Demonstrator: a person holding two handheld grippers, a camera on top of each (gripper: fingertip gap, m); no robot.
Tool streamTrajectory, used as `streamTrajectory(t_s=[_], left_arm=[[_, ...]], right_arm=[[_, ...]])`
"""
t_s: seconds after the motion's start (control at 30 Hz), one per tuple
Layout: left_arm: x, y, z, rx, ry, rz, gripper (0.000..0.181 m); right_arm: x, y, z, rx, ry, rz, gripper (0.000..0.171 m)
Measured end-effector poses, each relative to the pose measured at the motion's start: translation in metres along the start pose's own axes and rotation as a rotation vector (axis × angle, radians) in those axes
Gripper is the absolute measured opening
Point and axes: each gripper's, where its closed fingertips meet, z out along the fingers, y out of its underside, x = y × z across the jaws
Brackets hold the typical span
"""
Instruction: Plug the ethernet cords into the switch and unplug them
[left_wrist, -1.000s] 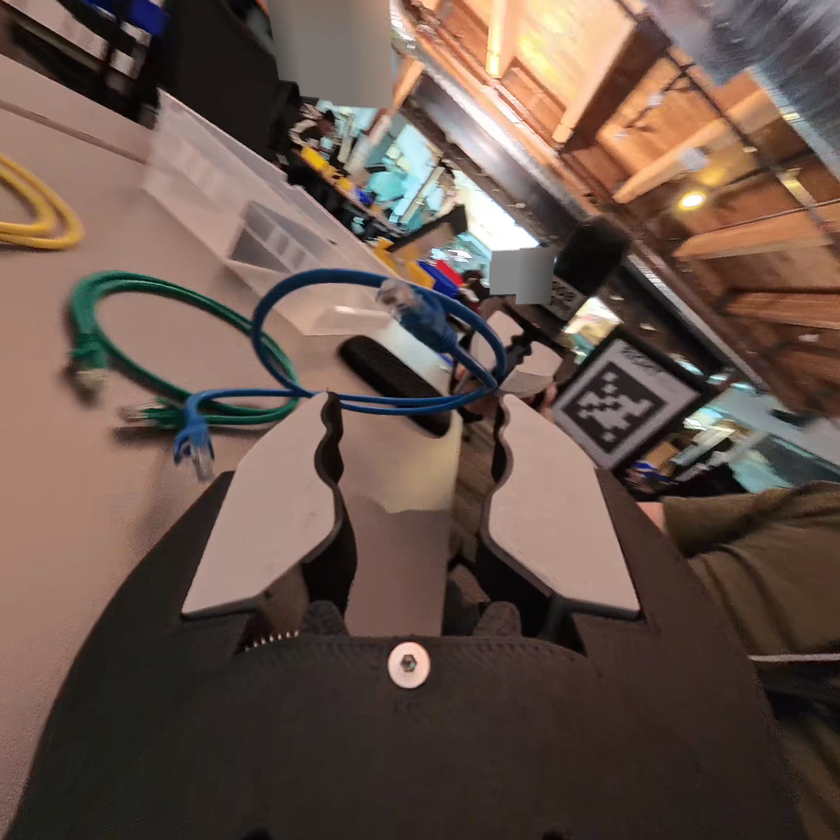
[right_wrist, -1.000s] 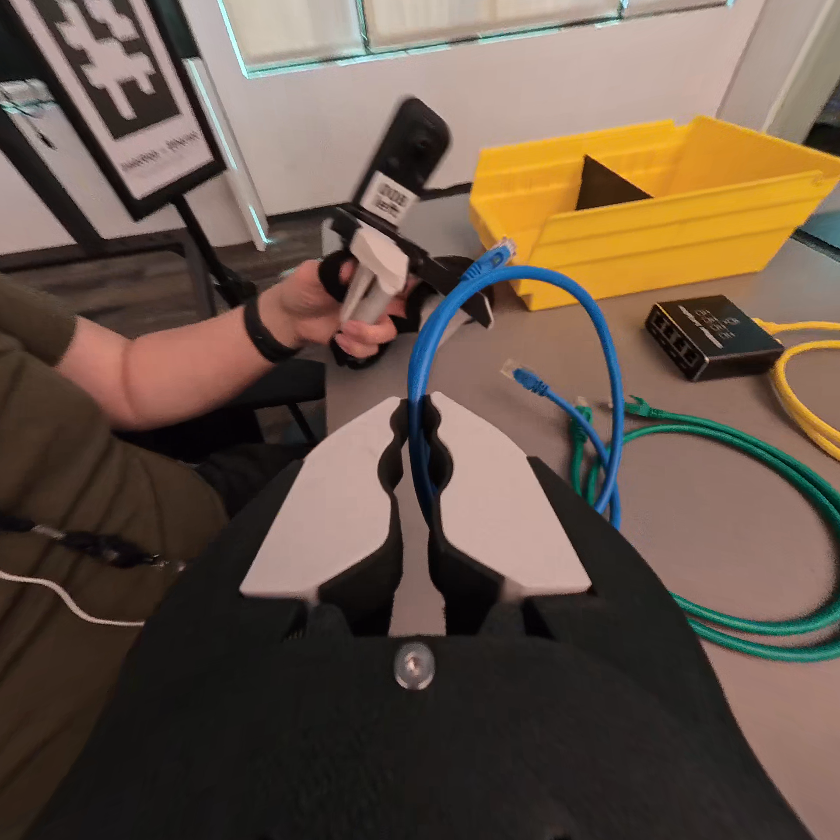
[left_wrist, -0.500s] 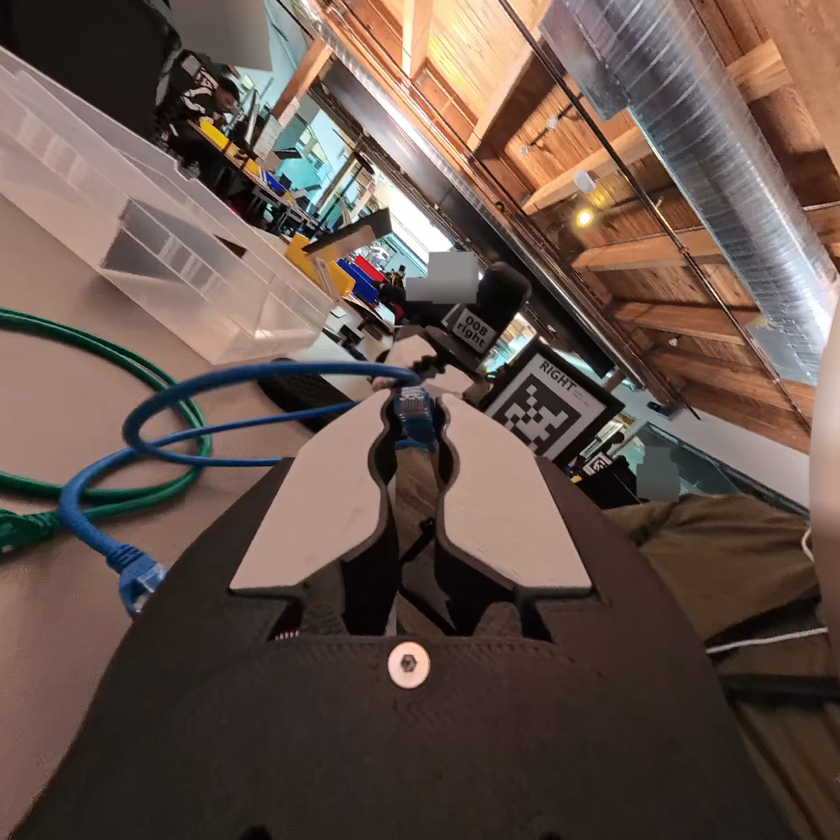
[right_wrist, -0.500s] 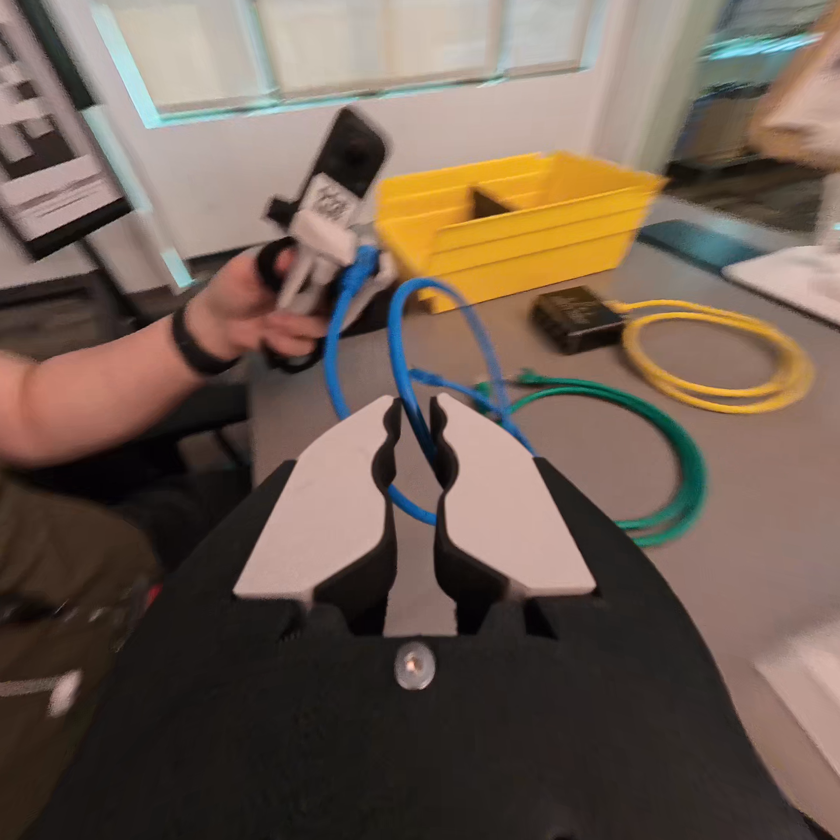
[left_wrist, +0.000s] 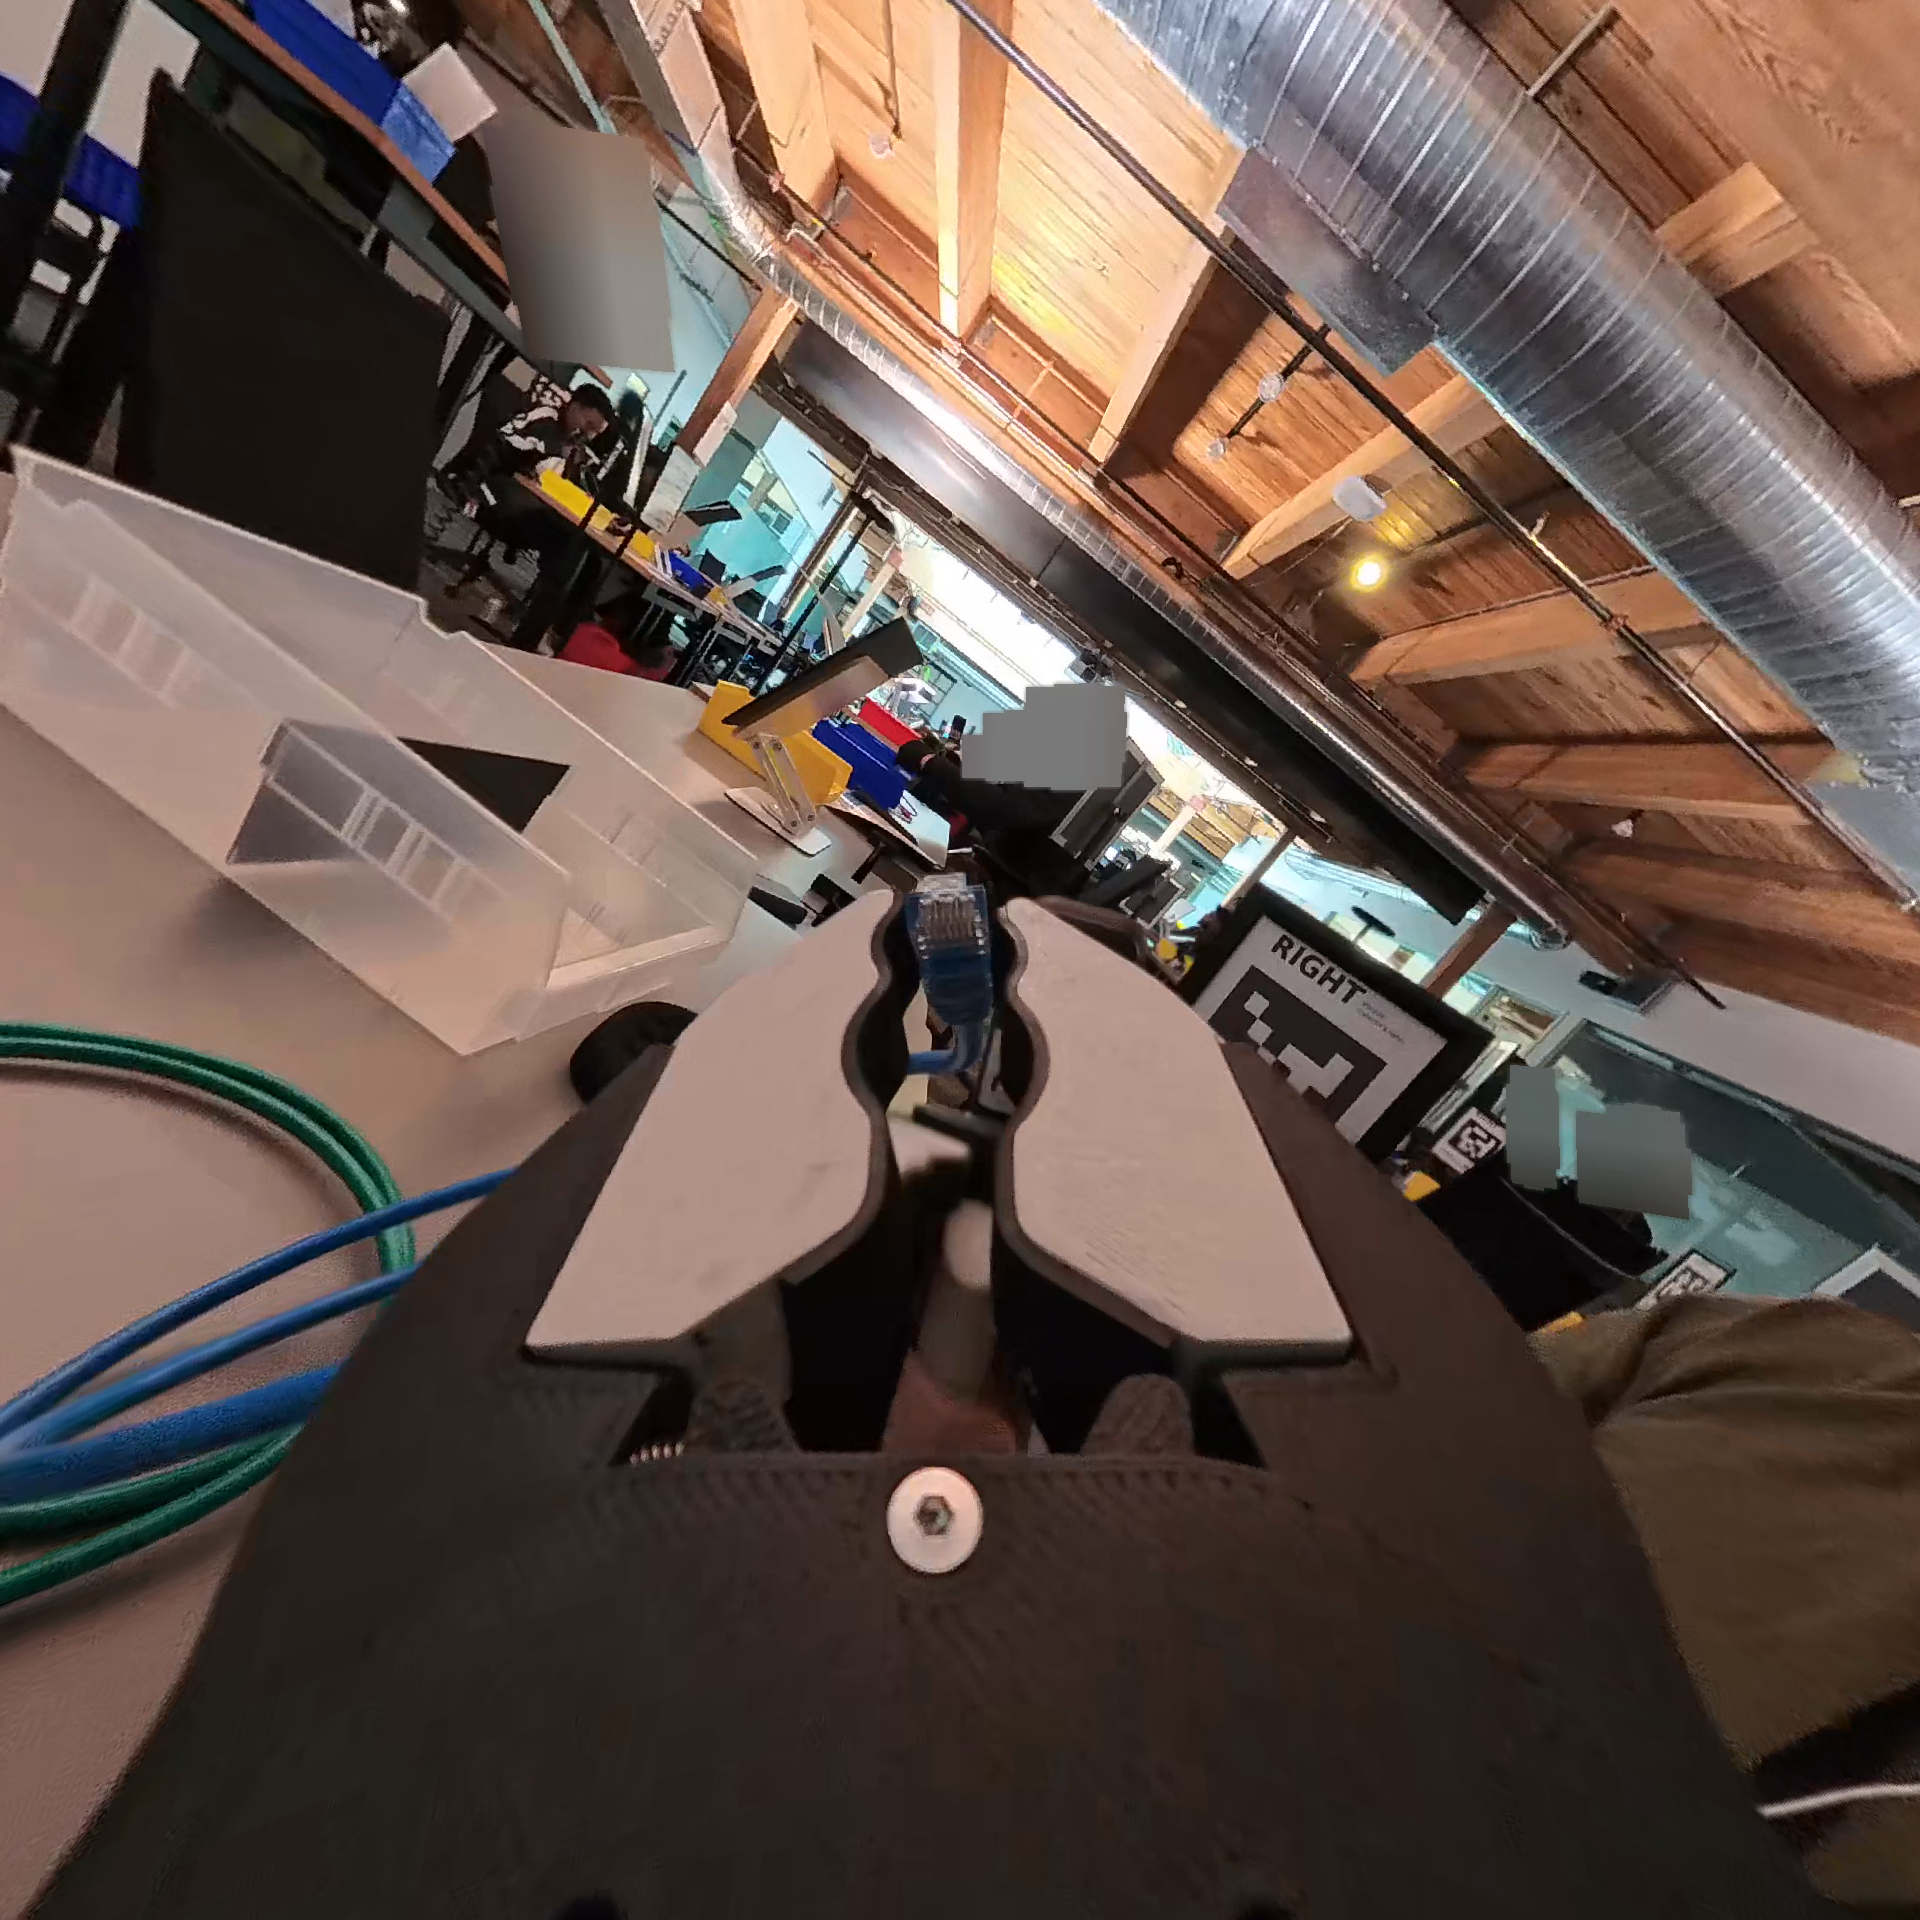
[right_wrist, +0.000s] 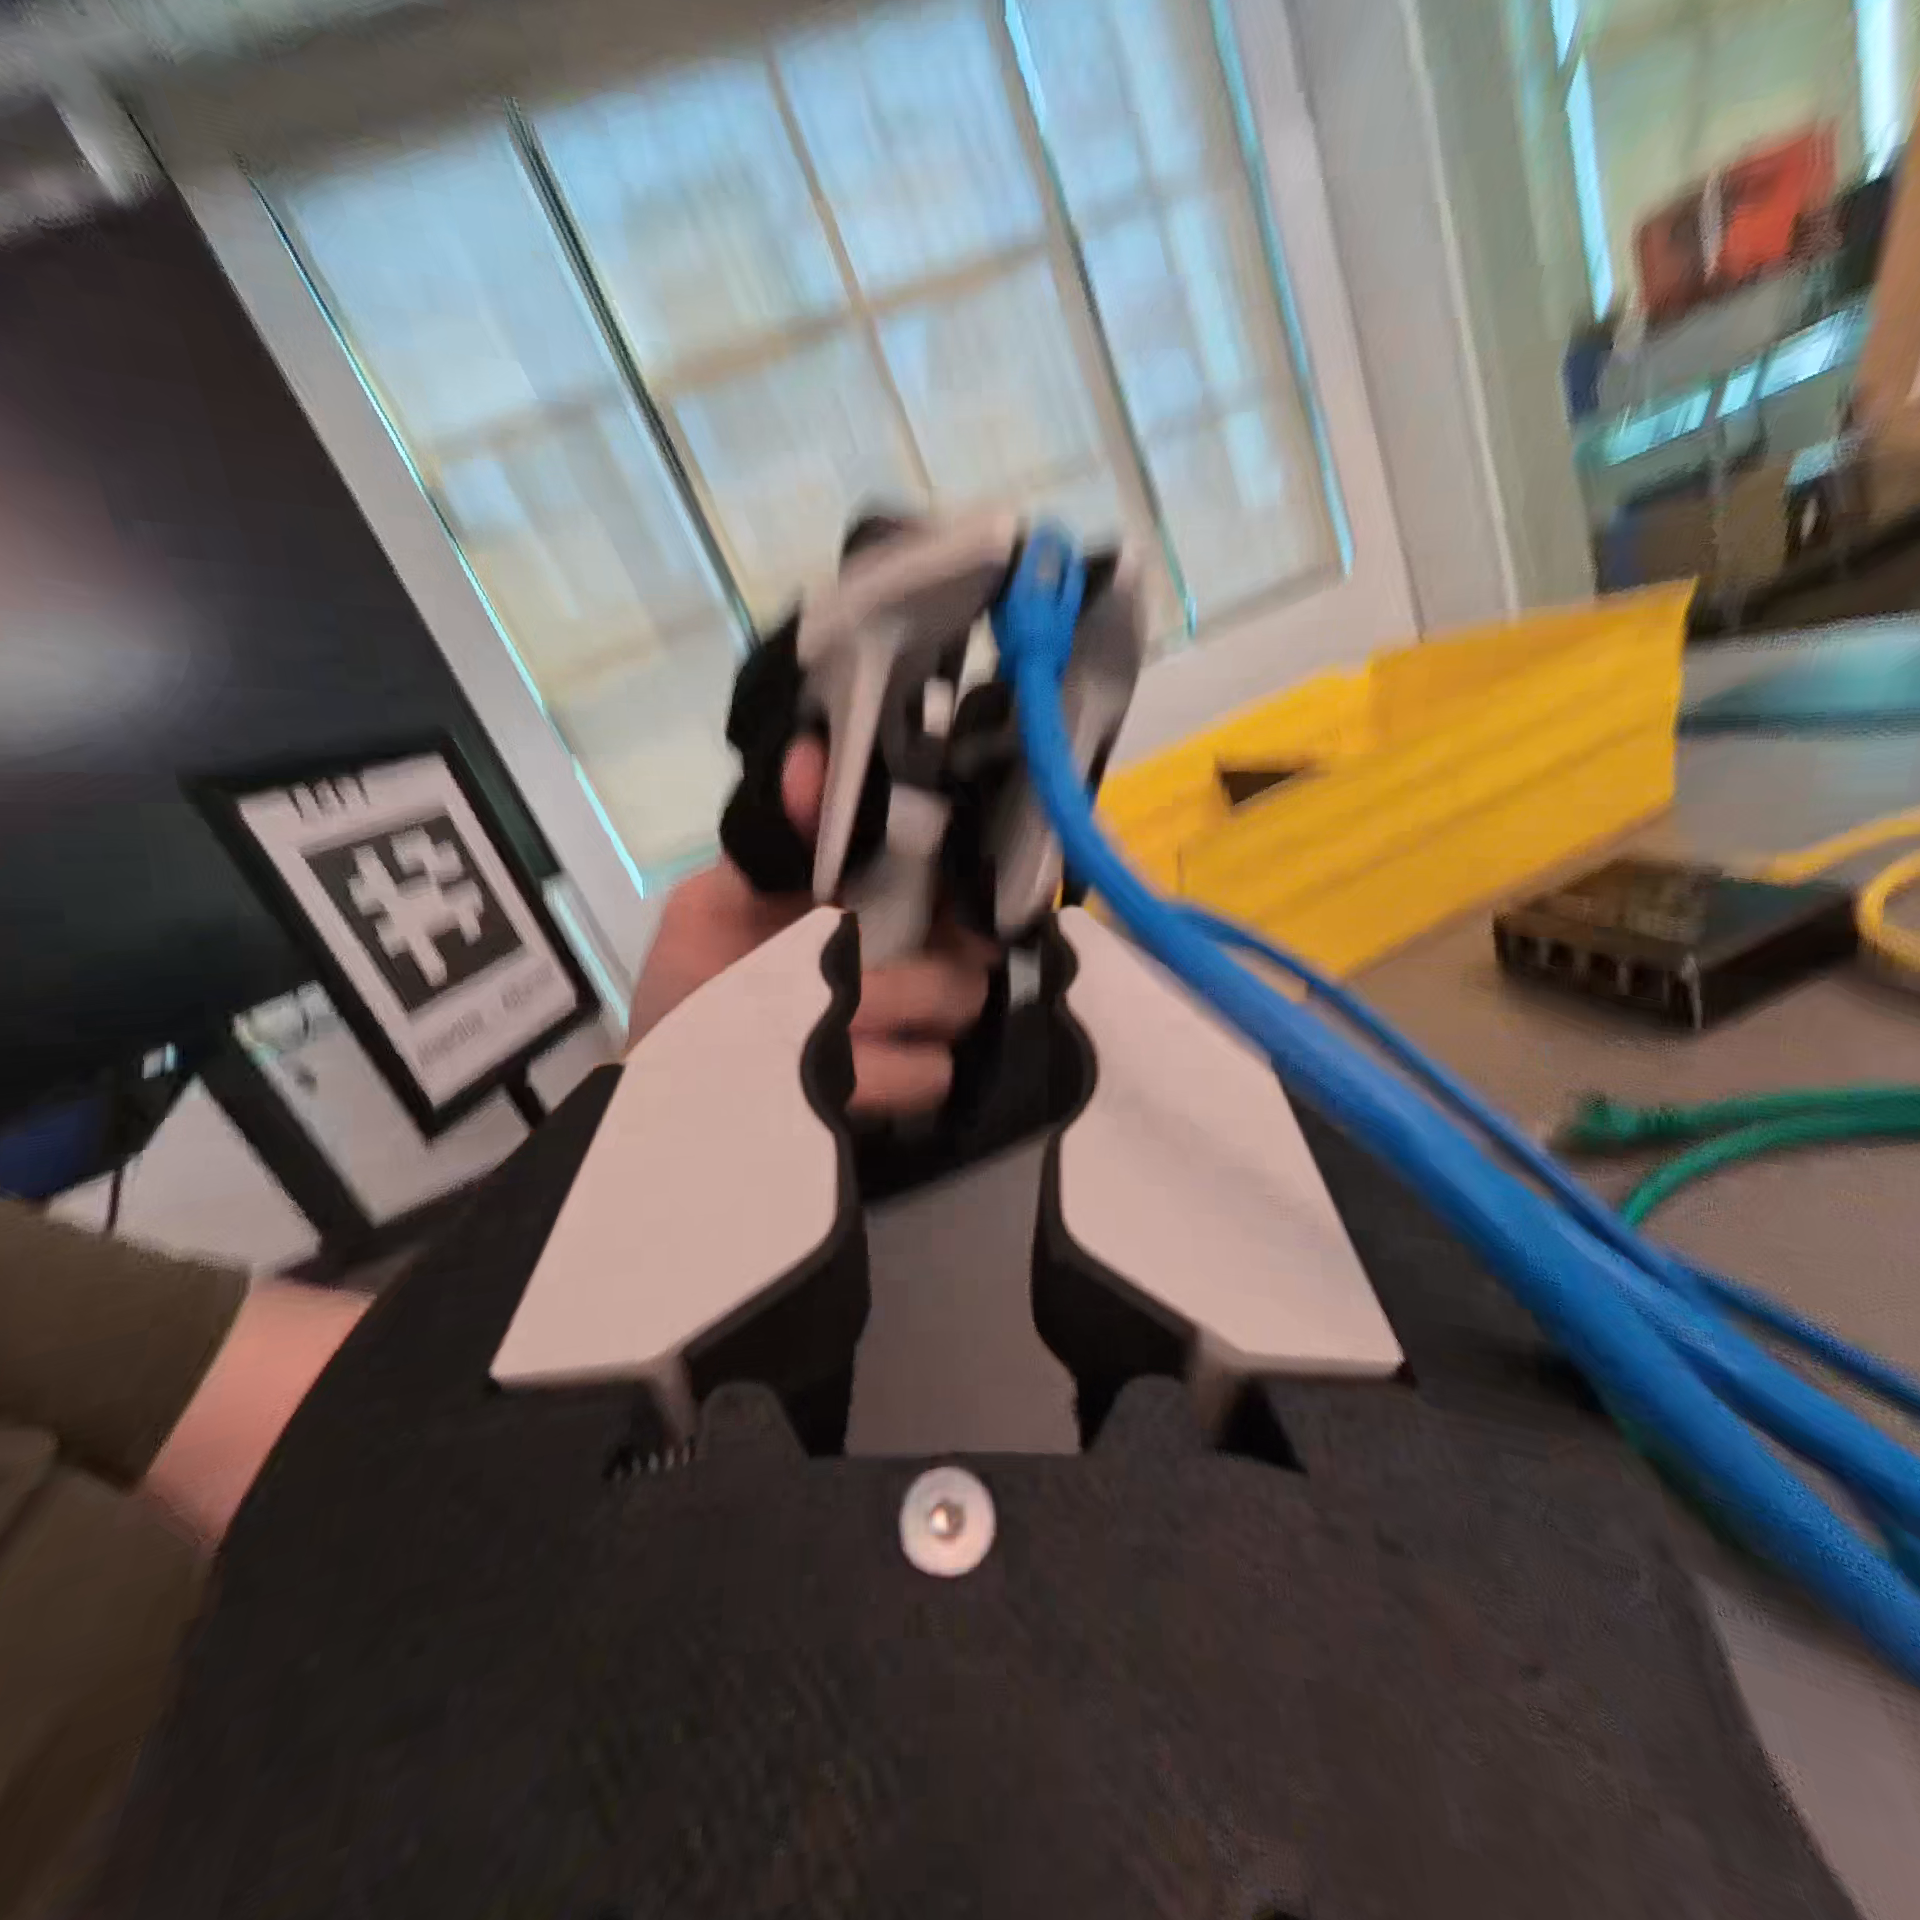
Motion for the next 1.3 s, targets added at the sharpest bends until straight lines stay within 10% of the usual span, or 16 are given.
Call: streamTrajectory(t_s=[0.97, 1.07, 1.3], left_arm=[[0.001, 0.016, -0.009, -0.07, 0.006, 0.137, 0.012], [-0.007, -0.01, -0.016, -0.104, -0.073, 0.286, 0.033], [-0.137, -0.074, -0.054, -0.928, -0.535, 0.801, 0.077]], right_arm=[[0.009, -0.029, 0.001, -0.008, -0.187, 0.301, 0.011], [0.016, -0.025, -0.005, -0.003, -0.144, 0.241, 0.011], [0.025, -0.011, -0.024, -0.025, -0.139, 0.11, 0.011]])
